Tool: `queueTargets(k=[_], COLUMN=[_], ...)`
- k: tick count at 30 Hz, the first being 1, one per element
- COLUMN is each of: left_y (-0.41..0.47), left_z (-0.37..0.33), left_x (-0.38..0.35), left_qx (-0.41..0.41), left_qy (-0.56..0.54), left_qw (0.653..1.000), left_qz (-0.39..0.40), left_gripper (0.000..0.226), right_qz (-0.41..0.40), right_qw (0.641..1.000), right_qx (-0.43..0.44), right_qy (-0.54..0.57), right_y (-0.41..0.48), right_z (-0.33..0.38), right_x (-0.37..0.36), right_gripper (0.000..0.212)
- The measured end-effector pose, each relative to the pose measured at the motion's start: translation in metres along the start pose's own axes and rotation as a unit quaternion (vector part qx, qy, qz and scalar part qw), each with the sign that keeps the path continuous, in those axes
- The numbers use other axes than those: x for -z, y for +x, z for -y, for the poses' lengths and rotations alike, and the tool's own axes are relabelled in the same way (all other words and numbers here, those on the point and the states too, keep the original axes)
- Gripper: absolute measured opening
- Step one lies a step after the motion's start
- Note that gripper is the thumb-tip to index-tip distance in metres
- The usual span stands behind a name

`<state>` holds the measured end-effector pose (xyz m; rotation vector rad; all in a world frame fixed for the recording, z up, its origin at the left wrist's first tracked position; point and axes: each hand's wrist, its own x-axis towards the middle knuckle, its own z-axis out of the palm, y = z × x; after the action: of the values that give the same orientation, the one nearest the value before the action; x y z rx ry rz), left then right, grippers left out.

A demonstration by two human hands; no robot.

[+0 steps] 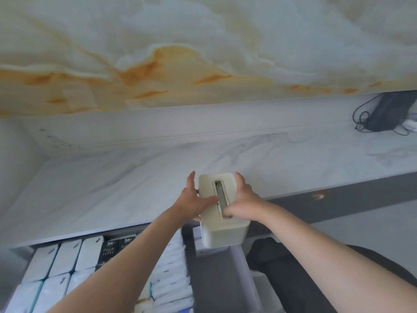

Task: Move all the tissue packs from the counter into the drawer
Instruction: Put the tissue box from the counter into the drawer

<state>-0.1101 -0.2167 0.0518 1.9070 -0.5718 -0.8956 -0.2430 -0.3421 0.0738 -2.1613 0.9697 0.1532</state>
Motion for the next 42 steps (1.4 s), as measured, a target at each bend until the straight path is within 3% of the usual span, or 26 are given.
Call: queueTargets(k=[3,6,15,20,24,26,29,33,38,42], left_y=[-0.026,-0.043,-0.07,-0.063,-0.057,-0.055,-0.051,-0.043,-0.035,-0.034], left_z=[0.016,0.034,0.087,0.099,0.104,0.107,0.113,0.128,0.138,0.137], left_x=[-0.001,-0.003,-0.025,-0.027,-0.033,-0.04,-0.05,-0.059,-0.067,-0.076], left_qx=[-0.014,-0.033,0.039,0.065,0.076,0.09,0.106,0.12,0.112,0.057], left_qy=[0.092,0.113,0.161,0.154,0.173,0.178,0.189,0.211,0.257,0.313], left_qw=[0.996,0.993,0.983,0.983,0.978,0.975,0.97,0.962,0.95,0.942], left_qz=[-0.002,-0.004,0.075,0.079,0.091,0.101,0.107,0.127,0.14,0.11], left_gripper=[0.105,0.099,0.108,0.079,0.083,0.087,0.093,0.099,0.088,0.077], right_qz=[0.029,0.032,0.083,0.093,0.085,0.075,0.057,0.074,0.041,0.081], right_qw=[0.999,0.997,0.99,0.978,0.952,0.934,0.906,0.845,0.88,0.879], right_qx=[0.006,0.008,0.004,0.01,0.009,0.023,0.072,0.129,0.16,0.159], right_qy=[-0.045,-0.068,-0.111,-0.187,-0.295,-0.349,-0.412,-0.514,-0.446,-0.442], right_y=[-0.029,-0.053,-0.084,-0.074,-0.063,-0.059,-0.052,-0.047,-0.039,-0.03], right_z=[0.0,-0.005,-0.045,-0.059,-0.066,-0.07,-0.077,-0.082,-0.081,-0.093], right_x=[-0.021,-0.037,-0.079,-0.094,-0.103,-0.108,-0.118,-0.135,-0.137,-0.142], right_gripper=[0.13,0.13,0.12,0.12,0.122,0.115,0.086,0.063,0.054,0.079])
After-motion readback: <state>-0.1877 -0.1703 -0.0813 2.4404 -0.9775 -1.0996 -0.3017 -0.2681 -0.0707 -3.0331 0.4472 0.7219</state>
